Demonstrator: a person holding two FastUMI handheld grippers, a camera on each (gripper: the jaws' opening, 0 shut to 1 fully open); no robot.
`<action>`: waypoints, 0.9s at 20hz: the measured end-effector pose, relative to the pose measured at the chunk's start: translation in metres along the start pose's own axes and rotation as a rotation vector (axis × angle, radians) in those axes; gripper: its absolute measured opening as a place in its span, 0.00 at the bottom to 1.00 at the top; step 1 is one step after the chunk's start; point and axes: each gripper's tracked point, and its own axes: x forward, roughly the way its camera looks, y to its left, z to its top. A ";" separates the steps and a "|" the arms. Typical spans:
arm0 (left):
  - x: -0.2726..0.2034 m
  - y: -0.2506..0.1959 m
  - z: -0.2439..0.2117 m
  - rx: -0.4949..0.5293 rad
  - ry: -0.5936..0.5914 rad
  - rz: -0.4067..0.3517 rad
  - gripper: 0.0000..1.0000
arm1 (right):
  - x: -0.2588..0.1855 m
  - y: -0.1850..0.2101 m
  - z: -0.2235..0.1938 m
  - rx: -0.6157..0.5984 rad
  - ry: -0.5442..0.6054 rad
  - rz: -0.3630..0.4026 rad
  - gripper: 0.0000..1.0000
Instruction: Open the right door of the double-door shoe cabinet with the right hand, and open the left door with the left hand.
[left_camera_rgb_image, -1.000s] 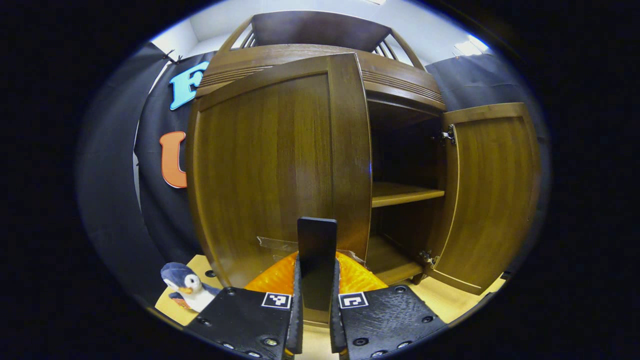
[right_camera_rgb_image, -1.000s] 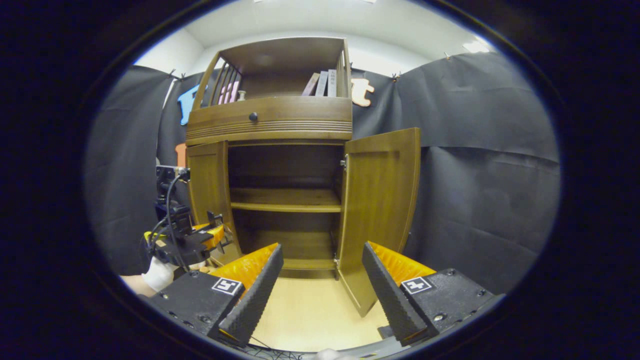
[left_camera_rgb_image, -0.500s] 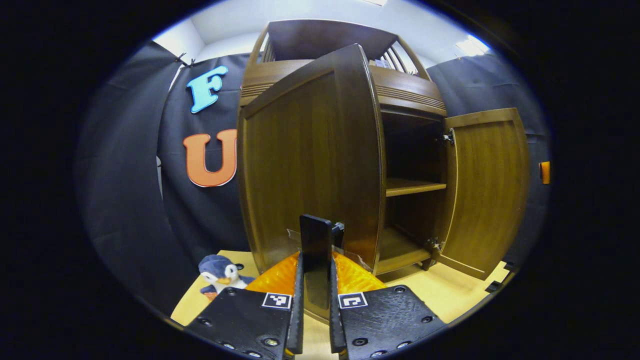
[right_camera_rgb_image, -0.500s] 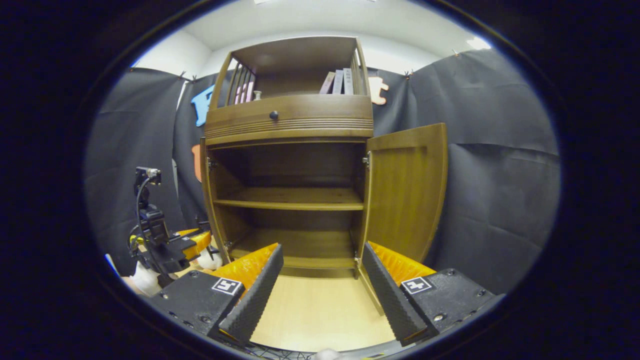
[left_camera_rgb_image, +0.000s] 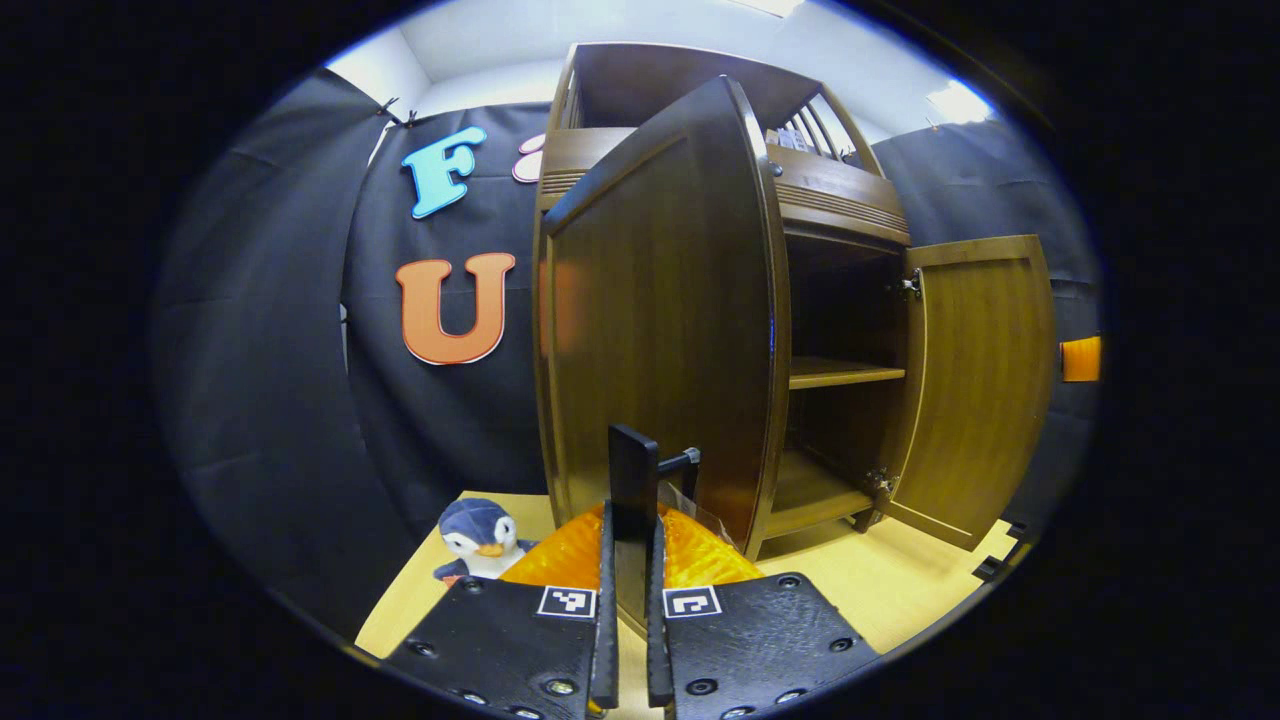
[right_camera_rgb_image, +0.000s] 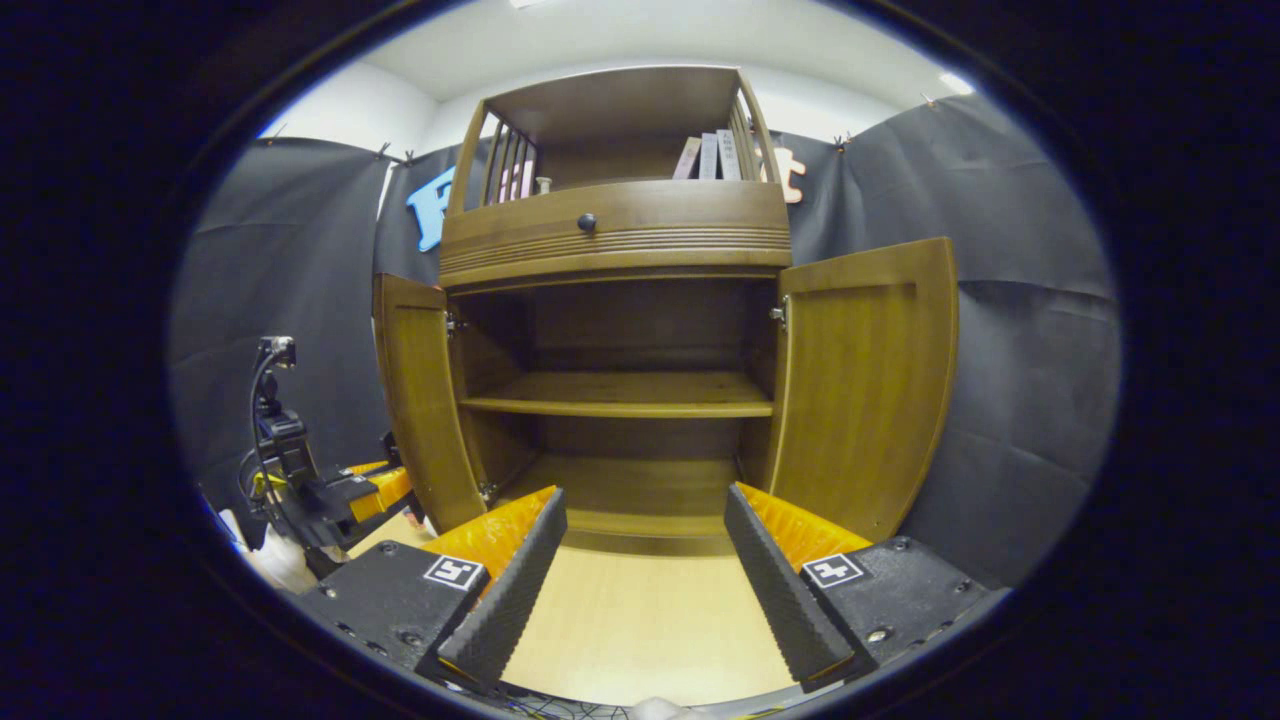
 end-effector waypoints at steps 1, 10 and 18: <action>-0.003 0.006 0.001 0.002 -0.005 0.005 0.10 | 0.001 0.001 -0.001 0.000 0.002 0.004 1.00; -0.017 0.070 -0.003 -0.005 -0.013 0.047 0.18 | 0.015 0.018 -0.003 0.009 0.016 0.041 1.00; -0.014 0.101 -0.004 0.000 -0.039 -0.020 0.04 | 0.021 0.024 -0.006 0.020 0.035 0.048 1.00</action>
